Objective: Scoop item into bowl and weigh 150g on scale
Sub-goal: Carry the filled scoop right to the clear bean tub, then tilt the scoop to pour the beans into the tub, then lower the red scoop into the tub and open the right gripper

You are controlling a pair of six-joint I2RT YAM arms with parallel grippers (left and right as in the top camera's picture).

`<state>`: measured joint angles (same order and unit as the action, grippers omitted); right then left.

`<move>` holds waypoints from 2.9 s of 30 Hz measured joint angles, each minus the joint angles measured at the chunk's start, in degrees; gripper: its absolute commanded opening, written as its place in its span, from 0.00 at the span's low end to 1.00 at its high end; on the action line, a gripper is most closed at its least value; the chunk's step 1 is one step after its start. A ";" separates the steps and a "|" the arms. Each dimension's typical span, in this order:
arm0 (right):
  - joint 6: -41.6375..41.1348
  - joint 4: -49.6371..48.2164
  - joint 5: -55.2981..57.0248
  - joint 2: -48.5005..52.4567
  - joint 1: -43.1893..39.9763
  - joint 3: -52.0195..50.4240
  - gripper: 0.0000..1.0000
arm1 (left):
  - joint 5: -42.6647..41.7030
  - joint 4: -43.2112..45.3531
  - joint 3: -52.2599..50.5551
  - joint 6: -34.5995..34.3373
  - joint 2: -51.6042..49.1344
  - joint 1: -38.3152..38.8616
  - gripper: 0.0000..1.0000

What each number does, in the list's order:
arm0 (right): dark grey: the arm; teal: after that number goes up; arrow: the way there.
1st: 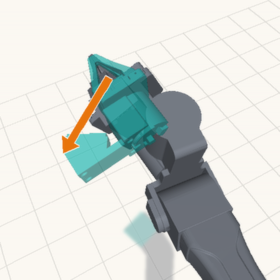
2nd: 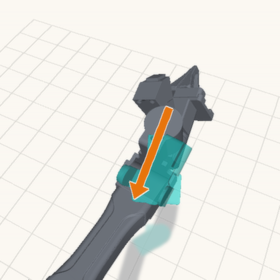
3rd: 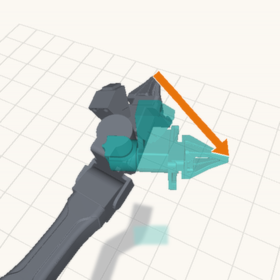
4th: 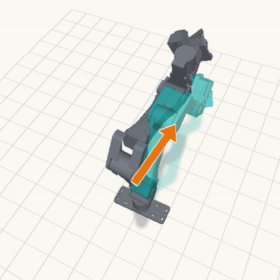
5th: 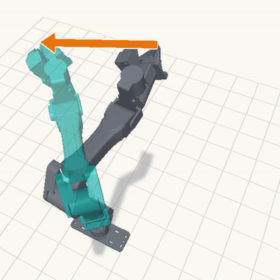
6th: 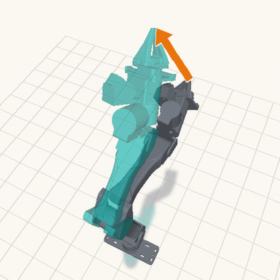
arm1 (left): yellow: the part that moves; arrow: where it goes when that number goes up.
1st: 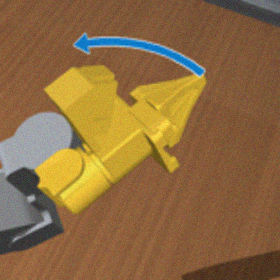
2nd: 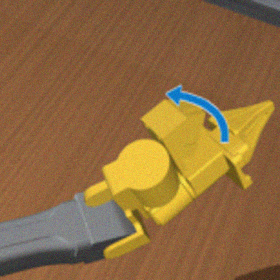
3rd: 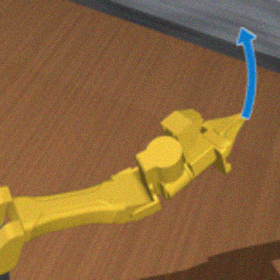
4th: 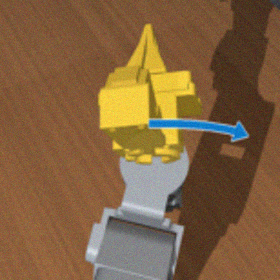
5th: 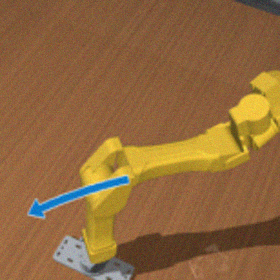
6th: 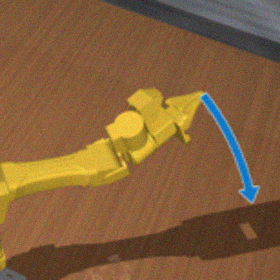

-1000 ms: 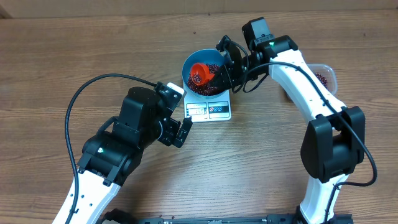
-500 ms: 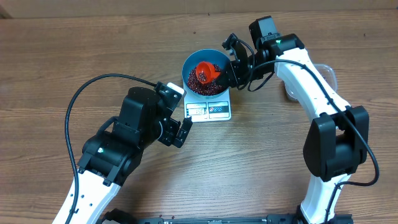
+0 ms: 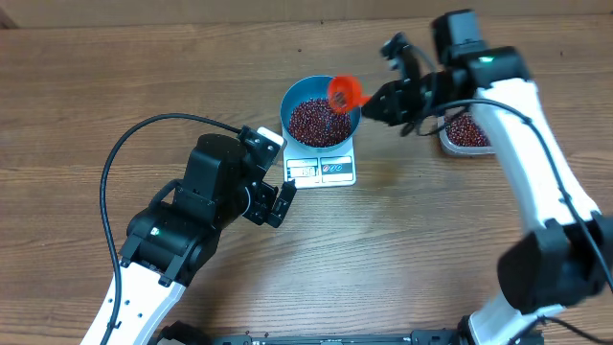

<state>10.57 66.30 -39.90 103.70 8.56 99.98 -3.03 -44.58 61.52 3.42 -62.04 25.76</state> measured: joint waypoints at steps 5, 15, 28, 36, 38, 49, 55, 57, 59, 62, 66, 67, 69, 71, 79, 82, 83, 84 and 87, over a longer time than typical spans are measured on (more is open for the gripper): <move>-0.02 3.50 5.05 -3.76 -7.74 0.22 0.04 | 0.00 0.00 0.00 -0.02 0.00 0.00 0.99; 2.25 9.38 13.35 -3.91 -22.56 0.22 0.04 | 0.00 0.00 0.00 0.00 0.00 0.00 0.99; 3.56 12.33 30.71 -3.91 -25.40 0.22 0.04 | 0.00 0.00 0.00 -0.02 0.00 0.00 1.00; 1.16 11.13 44.50 -3.91 -19.06 0.22 0.04 | 0.00 0.00 0.00 0.00 0.00 0.00 1.00; -0.46 10.54 48.22 -3.91 -17.90 0.22 0.04 | 0.00 0.00 0.00 -0.02 0.00 0.00 1.00; -6.38 4.83 50.49 -4.00 -17.38 -3.48 0.04 | 0.00 -0.02 0.00 -0.02 0.00 0.00 0.99; -10.27 -4.61 39.95 -4.11 -17.38 -12.52 0.04 | 0.00 -0.02 0.00 -0.02 0.00 0.00 1.00; -13.55 -8.66 36.98 -4.11 -17.35 -16.52 0.04 | 0.00 0.00 0.00 -0.02 0.00 0.00 1.00; -17.09 -11.76 35.41 -4.13 -17.38 -20.11 0.04 | 0.00 0.00 0.00 -0.02 0.00 0.00 1.00; -22.05 -13.09 34.14 -4.11 -17.38 -24.30 0.16 | 0.00 0.02 0.00 -0.02 0.00 0.00 1.00; -25.27 -12.90 33.53 -4.11 -17.38 -25.59 0.73 | 0.00 0.00 0.00 0.00 0.00 0.00 1.00; -25.79 -12.57 33.35 -4.11 -17.35 -25.62 0.80 | 0.00 0.00 0.00 -0.02 0.00 0.00 1.00; -26.32 -12.02 33.20 -4.11 -17.38 -25.64 0.90 | 0.00 0.00 0.00 -0.02 0.00 0.00 1.00; -26.86 -11.72 32.98 -4.11 -17.38 -25.64 1.00 | 0.00 0.00 0.00 0.00 0.00 0.00 1.00; -23.28 -6.49 32.81 -4.13 -17.38 -25.24 1.00 | 0.00 0.00 0.00 0.00 0.00 0.00 1.00; -20.15 -3.02 32.81 -4.13 -17.38 -22.84 1.00 | 0.00 0.00 0.00 -0.02 0.00 0.00 1.00; -19.54 -2.38 32.81 -4.22 -17.38 -22.05 1.00 | 0.00 0.00 0.00 0.00 0.00 0.00 0.99; -18.45 -0.98 32.83 -4.44 -17.35 -20.61 1.00 | 0.00 0.02 0.00 -0.02 0.00 0.00 0.99; -15.69 3.26 33.14 -5.95 -17.35 -16.22 1.00 | 0.00 0.02 0.00 0.00 0.00 0.00 1.00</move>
<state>-5.13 69.56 -6.76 97.76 -8.80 83.77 -3.03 -44.56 61.52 3.42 -62.04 25.76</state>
